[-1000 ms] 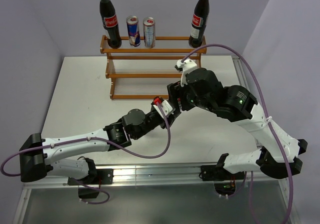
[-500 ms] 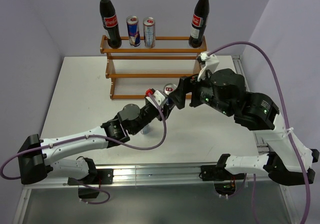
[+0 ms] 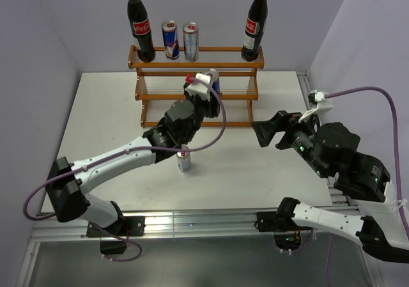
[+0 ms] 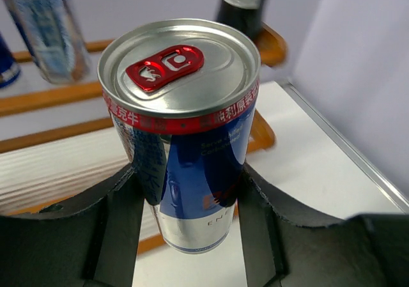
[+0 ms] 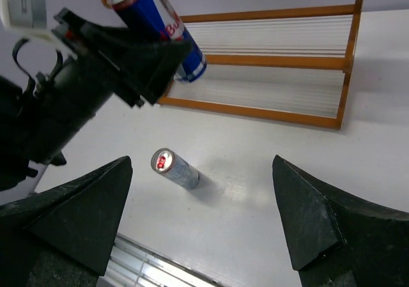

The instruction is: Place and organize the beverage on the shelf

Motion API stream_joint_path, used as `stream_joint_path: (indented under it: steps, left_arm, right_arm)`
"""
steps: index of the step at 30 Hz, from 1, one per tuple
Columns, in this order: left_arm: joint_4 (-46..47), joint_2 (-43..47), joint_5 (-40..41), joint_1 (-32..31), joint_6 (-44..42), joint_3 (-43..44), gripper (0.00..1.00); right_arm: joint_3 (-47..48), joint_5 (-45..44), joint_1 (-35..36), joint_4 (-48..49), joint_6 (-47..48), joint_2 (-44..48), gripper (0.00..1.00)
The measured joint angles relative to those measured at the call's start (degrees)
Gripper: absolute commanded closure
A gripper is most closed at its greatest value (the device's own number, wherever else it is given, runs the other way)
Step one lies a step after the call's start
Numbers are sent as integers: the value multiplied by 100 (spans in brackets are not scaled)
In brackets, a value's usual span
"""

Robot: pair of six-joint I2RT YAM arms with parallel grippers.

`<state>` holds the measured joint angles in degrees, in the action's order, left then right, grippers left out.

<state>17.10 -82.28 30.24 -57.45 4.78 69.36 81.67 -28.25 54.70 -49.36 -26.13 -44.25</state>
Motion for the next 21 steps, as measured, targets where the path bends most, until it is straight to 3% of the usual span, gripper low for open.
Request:
stream_joint_path:
  steps: [11,21]
  left_arm:
    - [-649,-1821,507,748,98,2616,100]
    - [-894,-2857,487,981,-334,3963,100]
  right_arm:
    - [-656,-181,0,203,-129,243,2]
    - [-750,-236,-11,269,-127,278,2]
